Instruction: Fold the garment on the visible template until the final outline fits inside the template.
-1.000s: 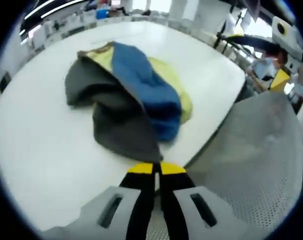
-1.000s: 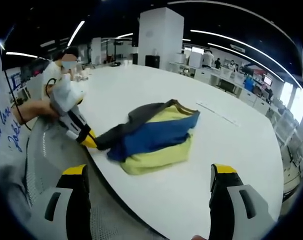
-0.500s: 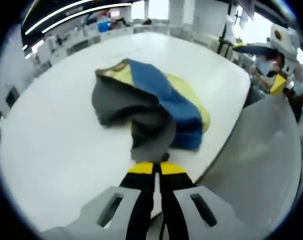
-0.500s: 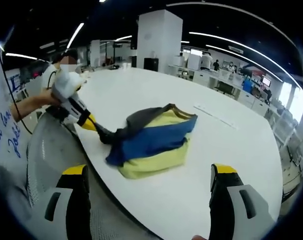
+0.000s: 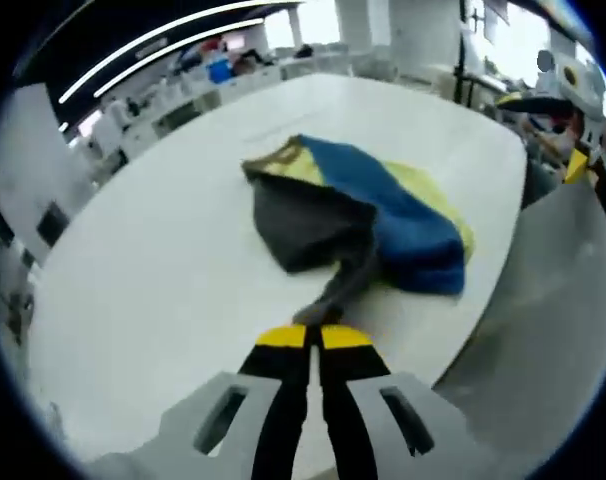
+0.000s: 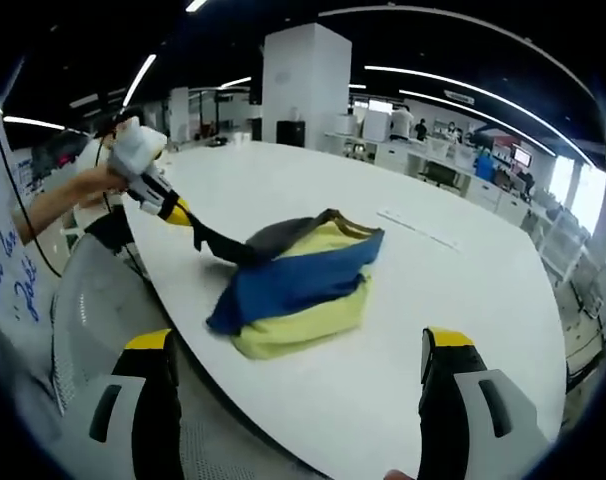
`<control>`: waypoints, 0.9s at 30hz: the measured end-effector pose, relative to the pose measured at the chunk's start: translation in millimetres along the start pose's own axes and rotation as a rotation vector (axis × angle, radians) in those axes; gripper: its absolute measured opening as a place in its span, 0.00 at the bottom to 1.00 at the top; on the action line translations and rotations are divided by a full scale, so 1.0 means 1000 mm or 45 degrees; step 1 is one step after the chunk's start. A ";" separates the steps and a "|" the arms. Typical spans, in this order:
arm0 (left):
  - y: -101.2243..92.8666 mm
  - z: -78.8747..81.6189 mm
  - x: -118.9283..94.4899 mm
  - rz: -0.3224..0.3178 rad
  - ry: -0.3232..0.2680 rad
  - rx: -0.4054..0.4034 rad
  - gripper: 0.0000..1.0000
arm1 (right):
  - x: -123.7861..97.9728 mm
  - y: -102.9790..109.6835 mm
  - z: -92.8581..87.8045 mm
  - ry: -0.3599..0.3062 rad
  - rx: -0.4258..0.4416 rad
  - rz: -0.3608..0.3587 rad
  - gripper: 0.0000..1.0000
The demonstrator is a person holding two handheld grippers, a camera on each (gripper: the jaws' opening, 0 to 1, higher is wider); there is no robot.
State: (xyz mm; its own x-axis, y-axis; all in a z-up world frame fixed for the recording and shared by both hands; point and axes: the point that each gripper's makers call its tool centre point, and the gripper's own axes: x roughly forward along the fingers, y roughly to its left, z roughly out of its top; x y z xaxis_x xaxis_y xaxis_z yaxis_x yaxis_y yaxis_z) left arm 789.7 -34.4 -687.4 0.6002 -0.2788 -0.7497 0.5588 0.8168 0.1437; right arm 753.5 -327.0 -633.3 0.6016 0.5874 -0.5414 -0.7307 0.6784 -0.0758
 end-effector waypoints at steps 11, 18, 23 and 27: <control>0.035 0.004 -0.004 0.079 -0.005 0.039 0.00 | -0.002 -0.001 -0.003 0.010 0.000 -0.016 1.00; 0.057 0.006 -0.009 0.116 -0.003 0.038 0.00 | -0.002 -0.001 -0.003 0.011 0.001 -0.018 1.00; 0.076 0.004 -0.013 0.145 0.018 0.031 0.00 | -0.002 -0.001 -0.003 0.011 0.002 -0.023 1.00; 0.088 -0.002 -0.014 0.166 0.041 0.014 0.00 | -0.003 0.000 -0.005 0.023 -0.002 -0.022 1.00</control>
State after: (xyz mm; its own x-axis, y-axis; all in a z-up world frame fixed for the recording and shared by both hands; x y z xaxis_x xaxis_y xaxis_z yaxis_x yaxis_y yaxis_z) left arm 828.9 42.7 -665.7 0.6496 -0.1543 -0.7445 0.4837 0.8393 0.2481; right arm 750.6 -331.0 -636.2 0.6082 0.5674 -0.5551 -0.7207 0.6878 -0.0866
